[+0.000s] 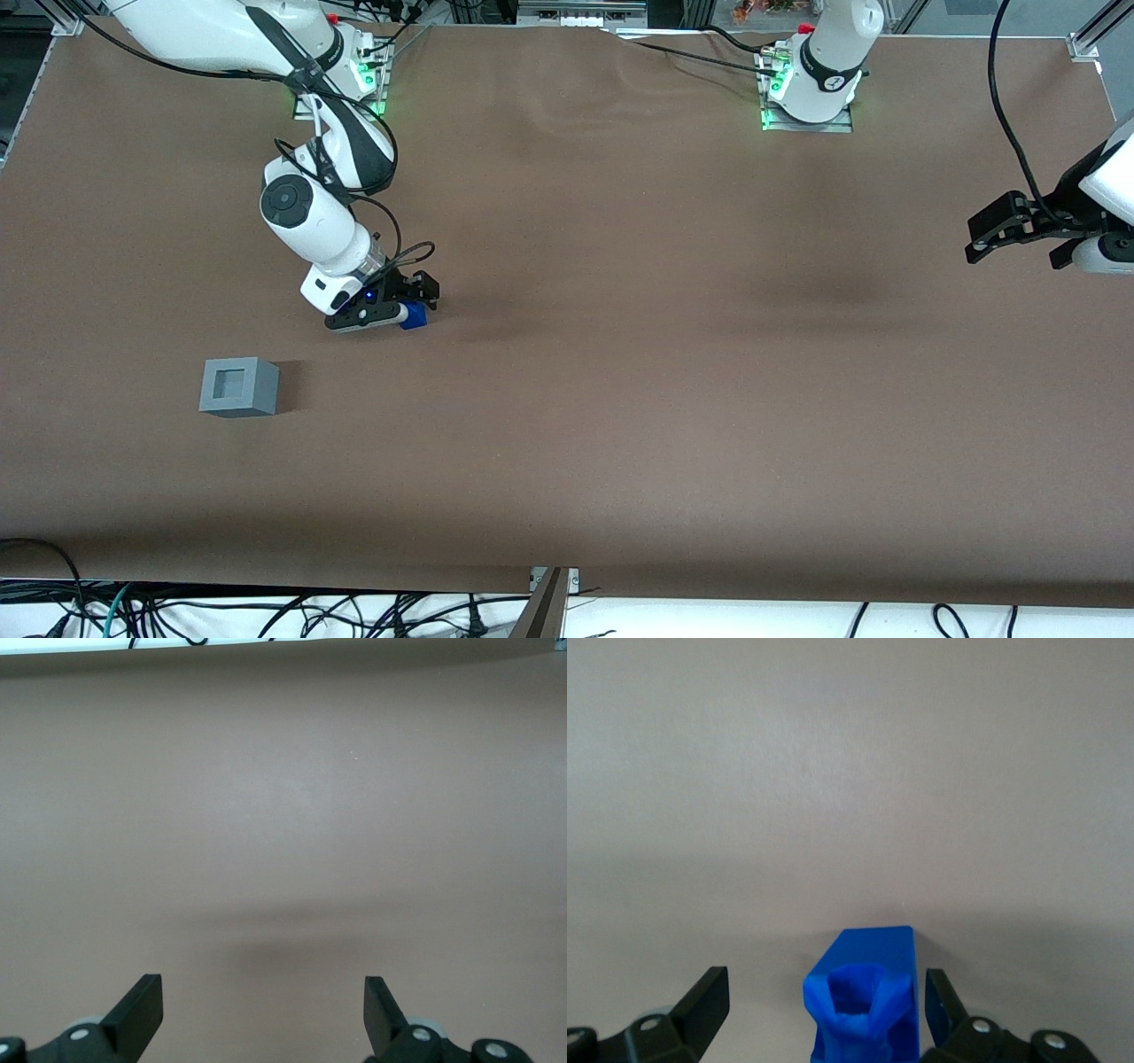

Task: Insert blue part into gray base with right arm
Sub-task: 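Lower the right gripper and close it on the blue block, then carry the blue block with the right gripper over the gray base, then lower the blue block into the gray base's square hole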

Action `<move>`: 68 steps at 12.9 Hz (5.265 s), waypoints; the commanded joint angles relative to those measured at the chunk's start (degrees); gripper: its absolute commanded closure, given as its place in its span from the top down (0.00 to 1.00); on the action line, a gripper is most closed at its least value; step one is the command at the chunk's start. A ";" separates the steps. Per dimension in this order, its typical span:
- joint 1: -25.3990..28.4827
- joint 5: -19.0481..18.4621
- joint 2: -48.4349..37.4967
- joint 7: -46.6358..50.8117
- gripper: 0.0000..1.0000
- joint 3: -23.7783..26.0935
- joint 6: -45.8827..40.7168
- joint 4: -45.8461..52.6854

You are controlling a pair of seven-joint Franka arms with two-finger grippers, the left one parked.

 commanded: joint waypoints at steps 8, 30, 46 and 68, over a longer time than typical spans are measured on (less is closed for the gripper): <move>-0.60 -1.56 -3.44 -0.13 0.14 -0.93 -7.69 2.95; -4.03 12.67 7.88 -30.19 0.11 -22.12 -25.69 34.36; -5.09 13.03 6.57 -34.23 0.13 -22.12 -27.26 31.11; -5.09 12.94 6.75 -34.05 0.14 -22.20 -26.82 29.61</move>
